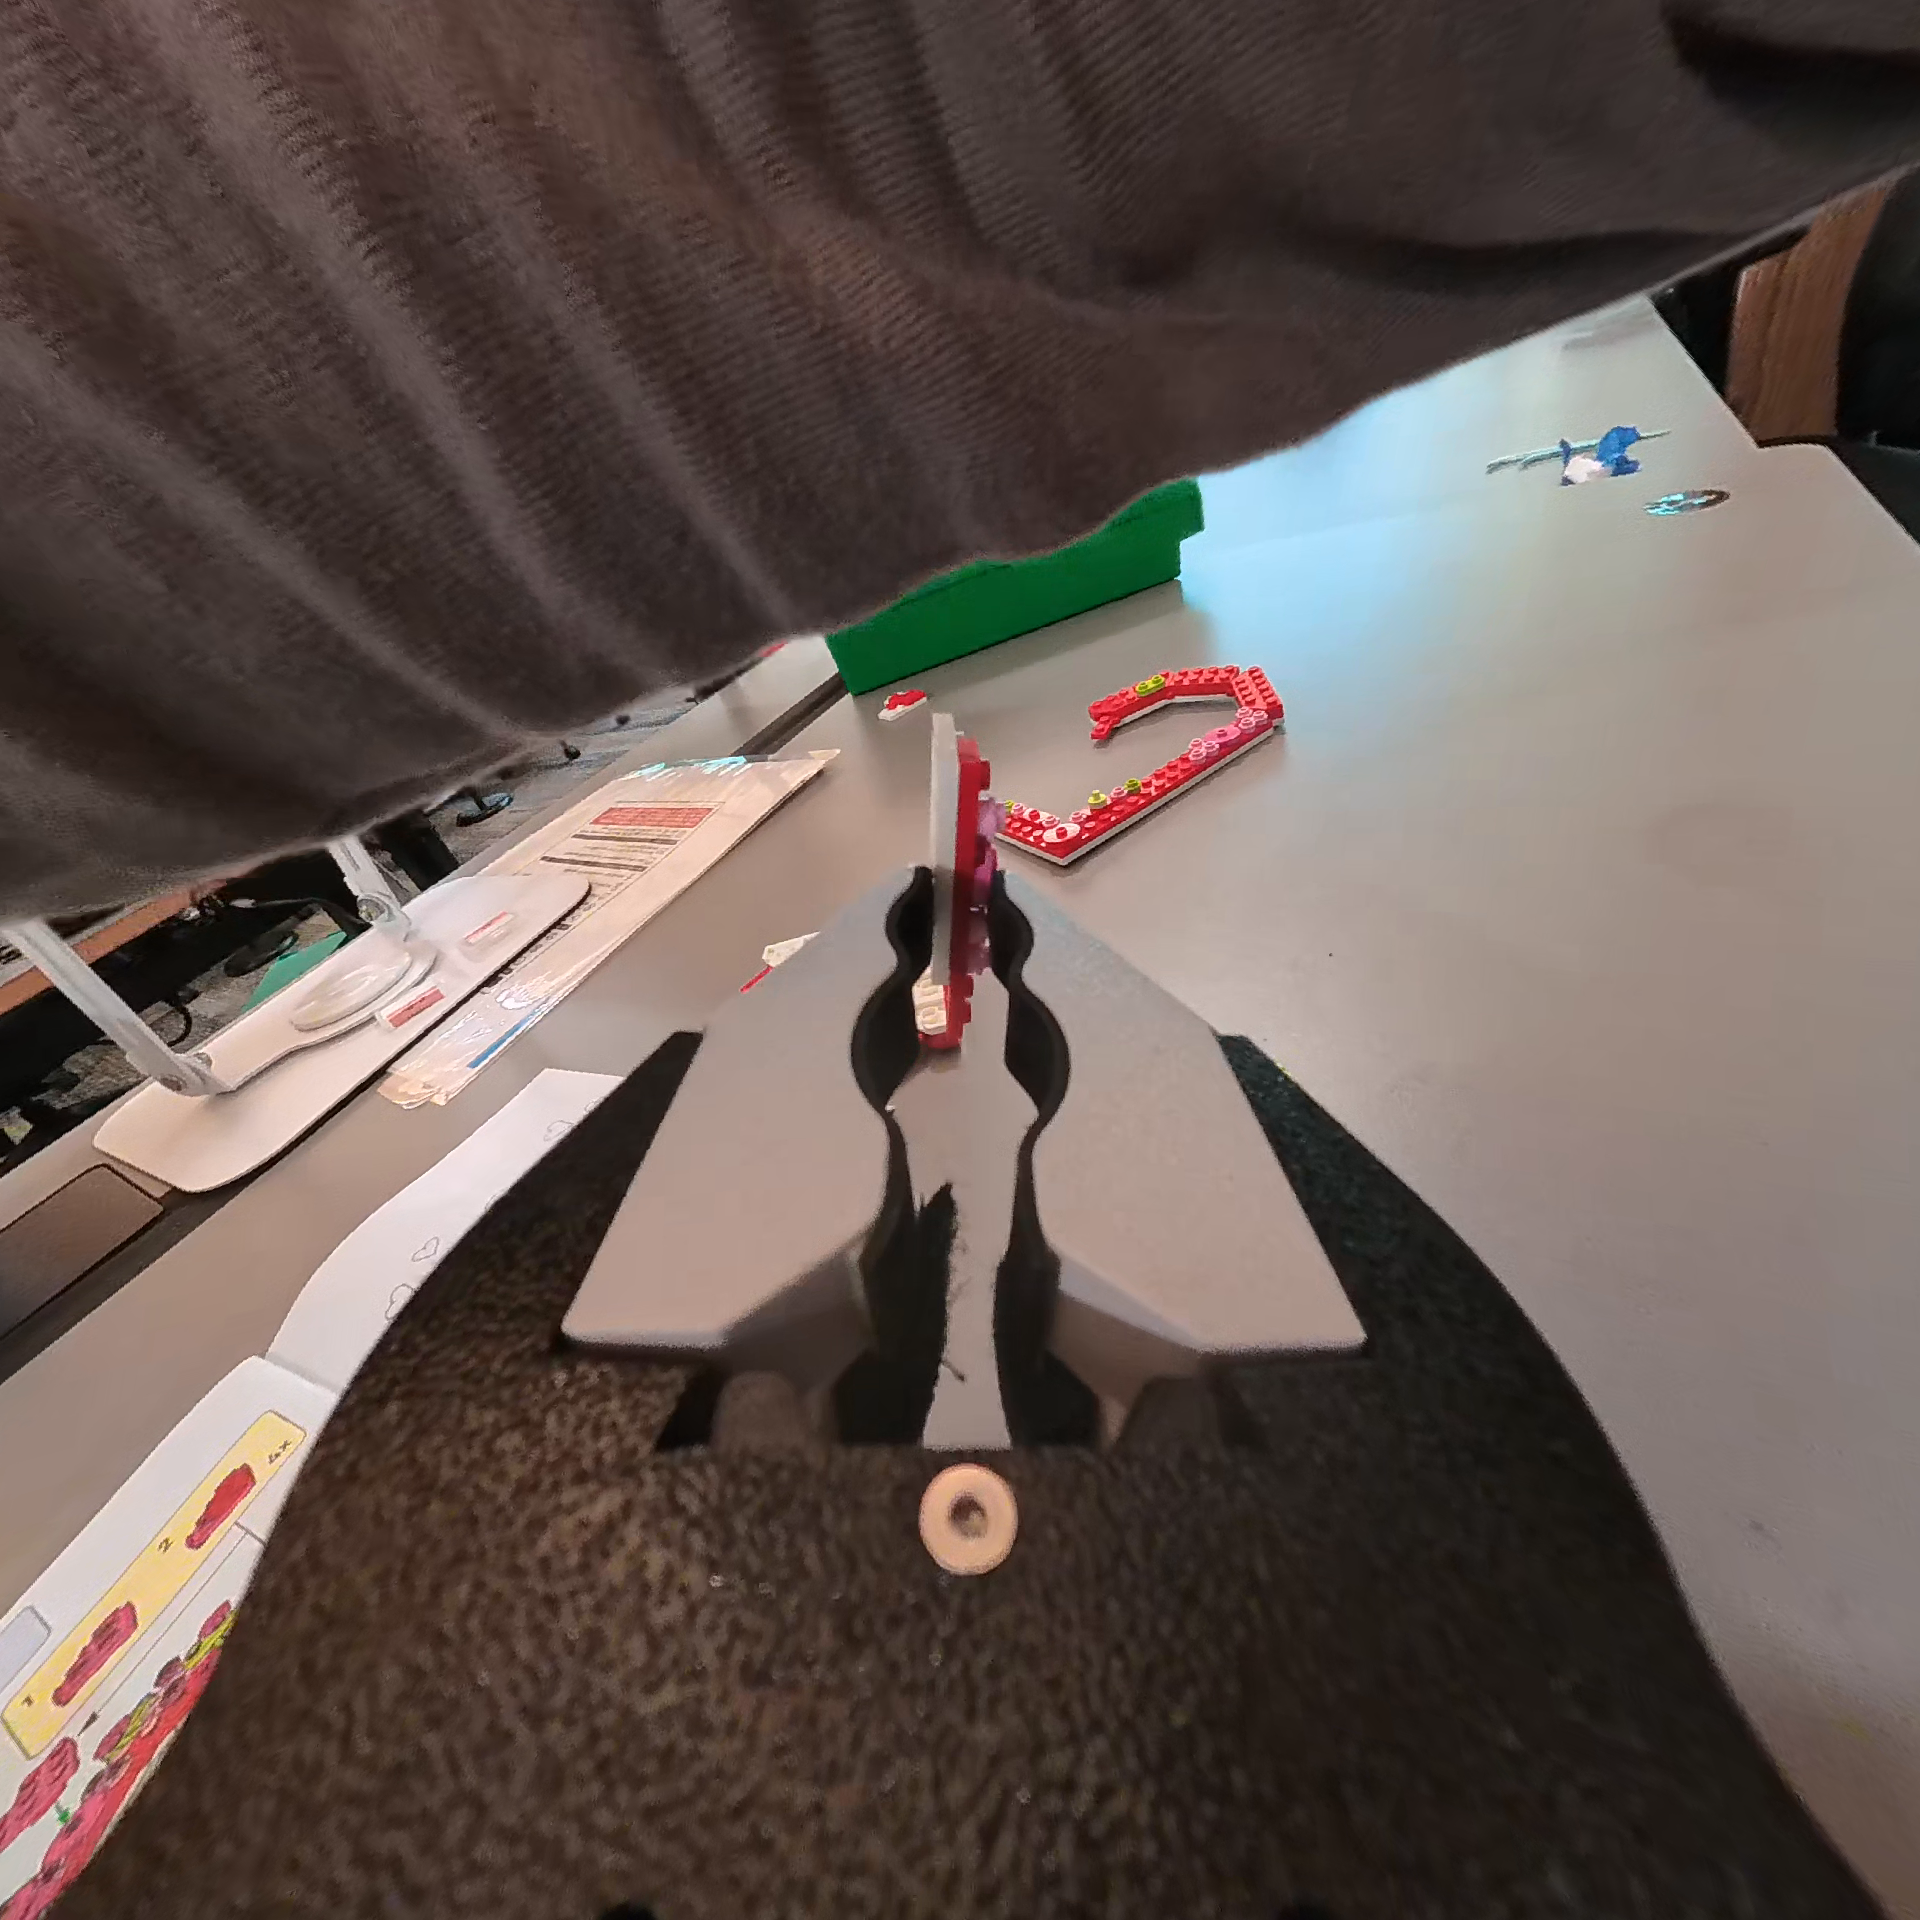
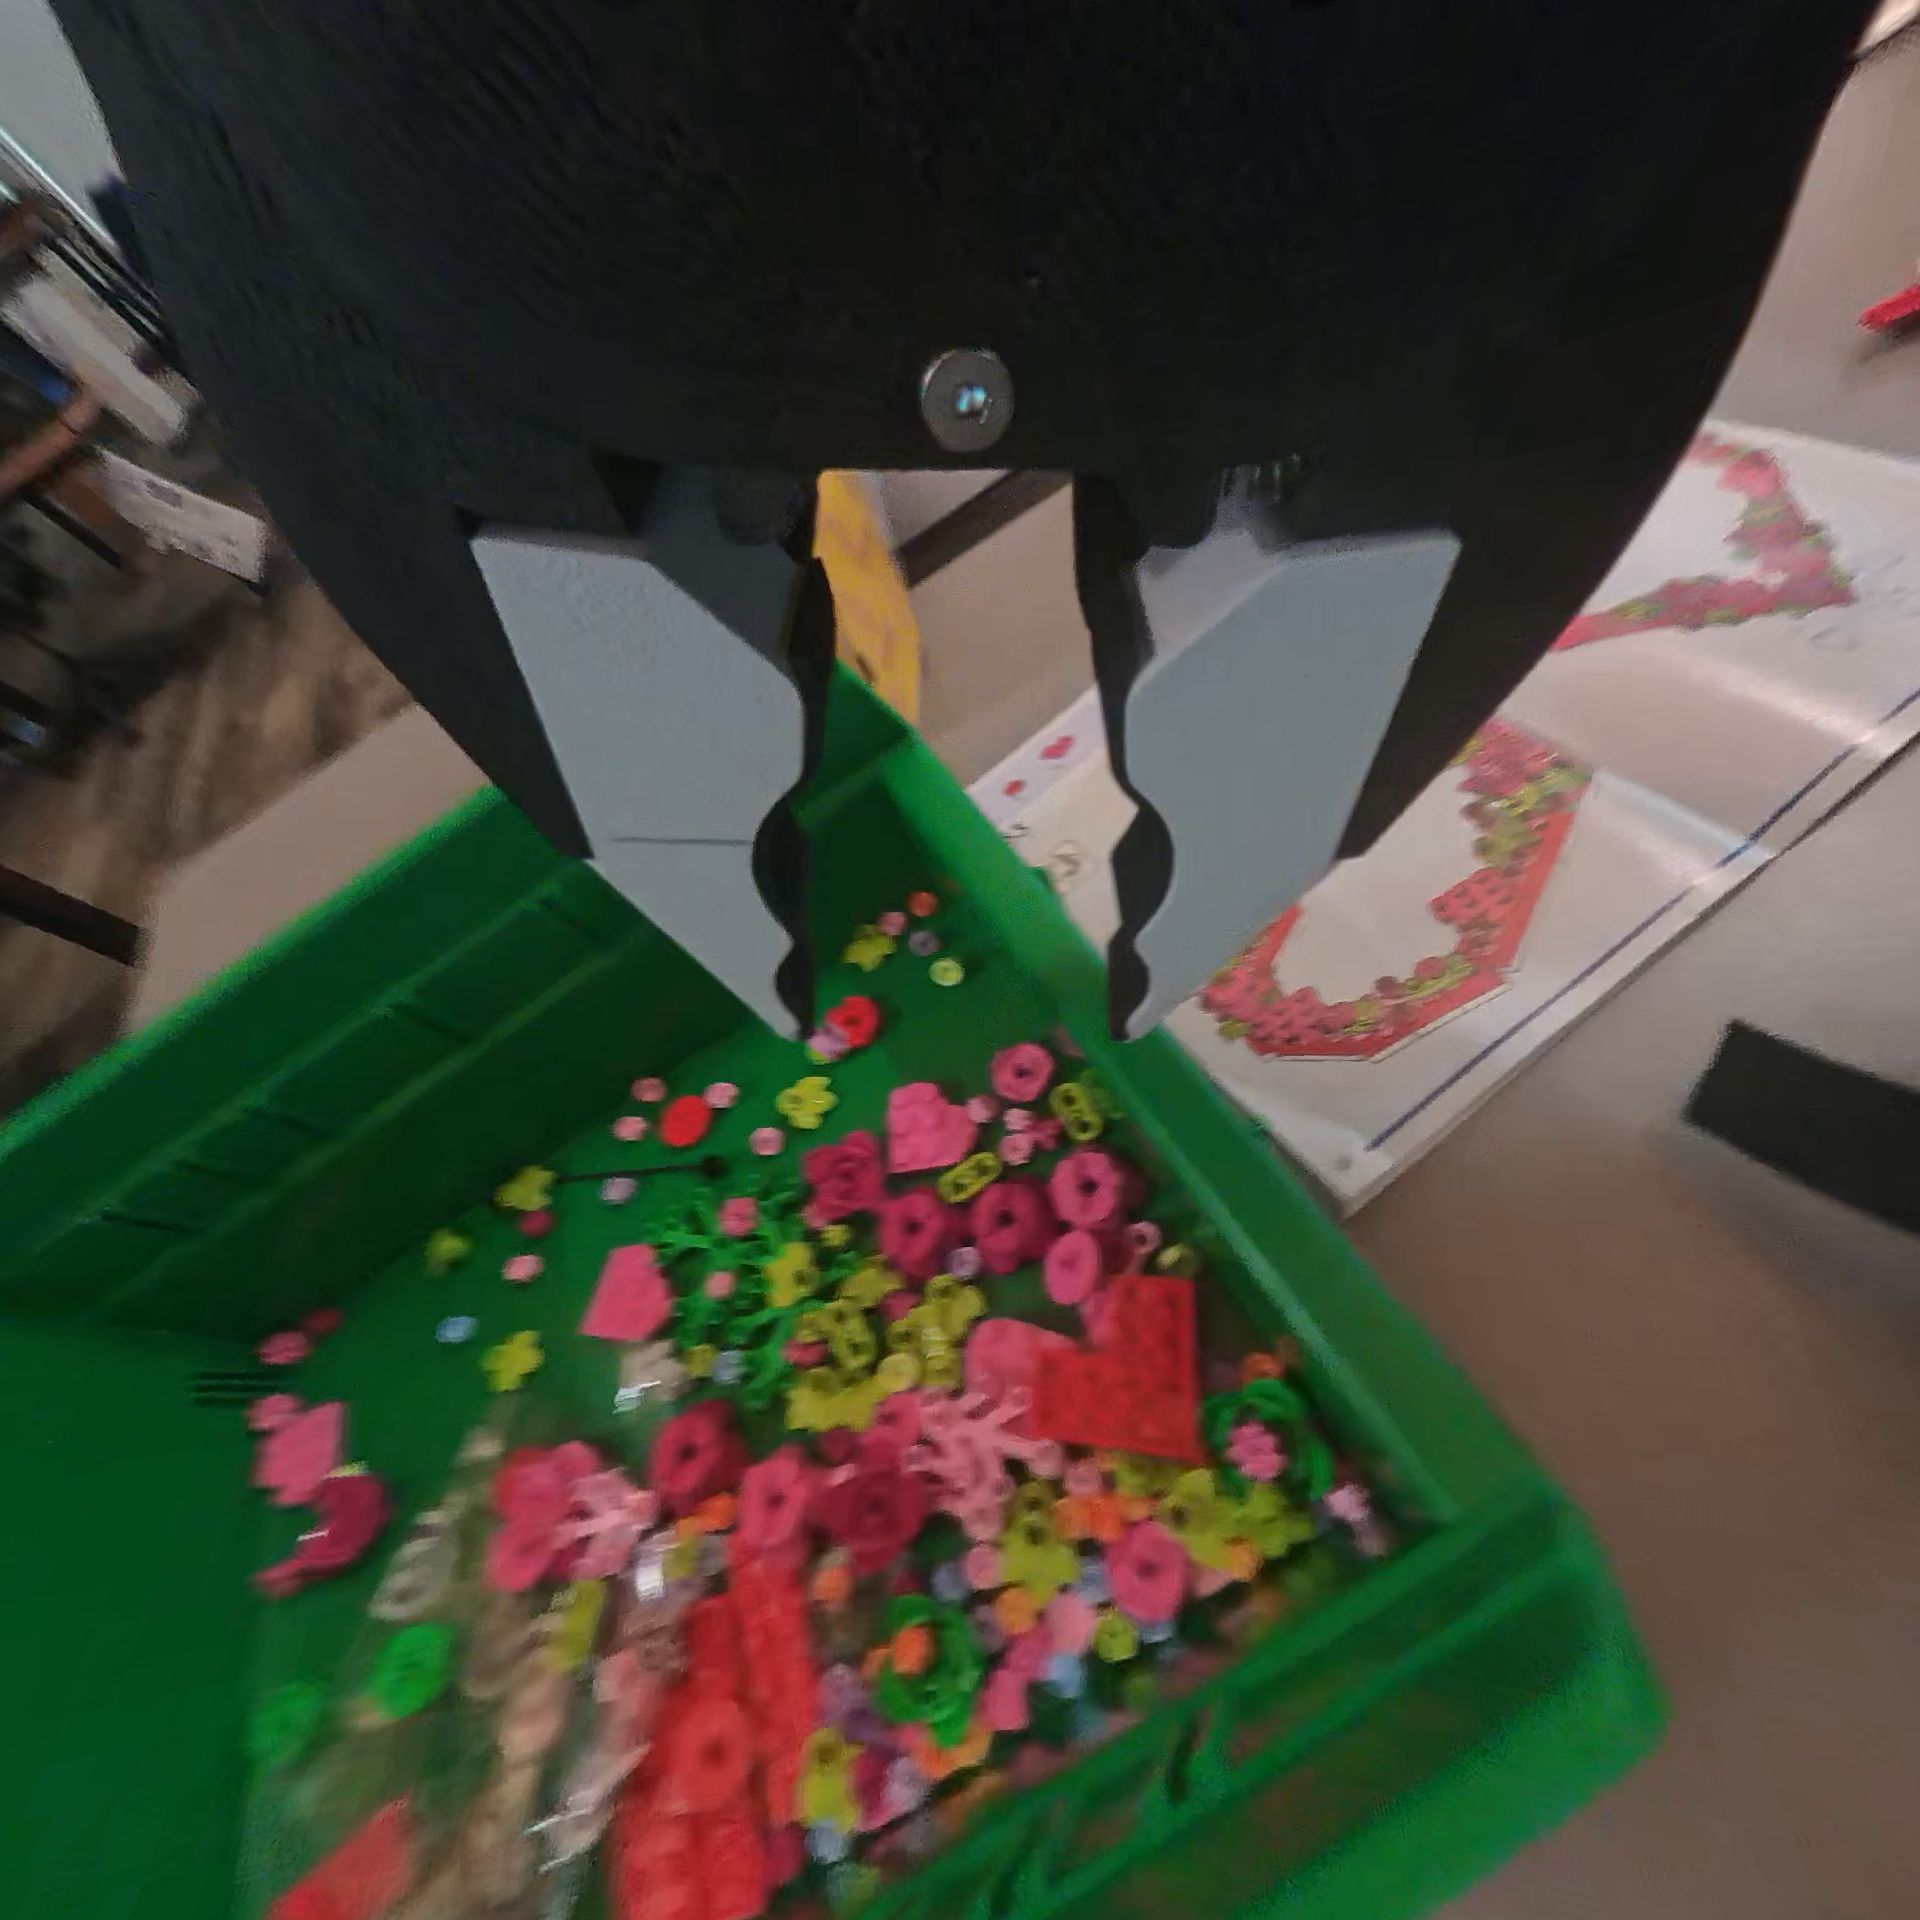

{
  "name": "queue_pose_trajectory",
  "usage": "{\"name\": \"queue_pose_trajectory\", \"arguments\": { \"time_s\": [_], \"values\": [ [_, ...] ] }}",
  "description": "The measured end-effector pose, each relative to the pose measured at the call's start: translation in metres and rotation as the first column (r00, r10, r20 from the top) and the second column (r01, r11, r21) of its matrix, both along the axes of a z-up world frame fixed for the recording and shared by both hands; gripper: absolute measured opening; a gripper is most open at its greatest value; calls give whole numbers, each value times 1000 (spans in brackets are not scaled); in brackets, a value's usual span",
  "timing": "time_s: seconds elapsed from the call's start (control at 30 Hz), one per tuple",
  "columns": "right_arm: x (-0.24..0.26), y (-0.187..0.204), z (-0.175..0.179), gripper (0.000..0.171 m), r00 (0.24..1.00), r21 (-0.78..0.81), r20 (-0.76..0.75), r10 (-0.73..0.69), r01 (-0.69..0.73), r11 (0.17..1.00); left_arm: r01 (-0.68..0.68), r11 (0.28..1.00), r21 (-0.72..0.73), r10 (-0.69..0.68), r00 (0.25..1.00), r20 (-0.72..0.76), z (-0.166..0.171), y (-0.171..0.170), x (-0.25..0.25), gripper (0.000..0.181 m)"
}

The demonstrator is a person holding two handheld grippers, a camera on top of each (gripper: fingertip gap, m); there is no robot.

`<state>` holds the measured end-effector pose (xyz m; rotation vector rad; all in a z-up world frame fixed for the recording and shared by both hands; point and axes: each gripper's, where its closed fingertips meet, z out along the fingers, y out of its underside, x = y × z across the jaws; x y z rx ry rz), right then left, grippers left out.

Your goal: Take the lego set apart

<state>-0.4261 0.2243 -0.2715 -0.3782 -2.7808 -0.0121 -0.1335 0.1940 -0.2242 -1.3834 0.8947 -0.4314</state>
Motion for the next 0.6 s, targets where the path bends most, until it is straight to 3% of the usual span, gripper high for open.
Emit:
{"name": "queue_pose_trajectory", "arguments": {
  "time_s": [0.03, 0.13, 0.4, 0.6],
  "values": [
    [7, 4, -7, 68, 999, 5, 40, -11, 11, 1000, 1, 1000, -1, -1, 1000, 1, 0, 0, 0, 7],
    [26, 17, -26, 89, 989, 39, 137, -52, 47, 998, 8, 1000, -3, -8, 1000, 1, 0, -1, 1, 7],
    [47, 27, -41, 101, 987, 136, 160, -4, -18, 991, 14, 1000, -3, -14, 1000, -2, 0, -2, 2, 7],
    [53, 25, -31, 99, 986, 134, 165, -14, -9, 991, 16, 1000, -16, -16, 1000, 10, 0, -2, 2, 7]
  ]
}}
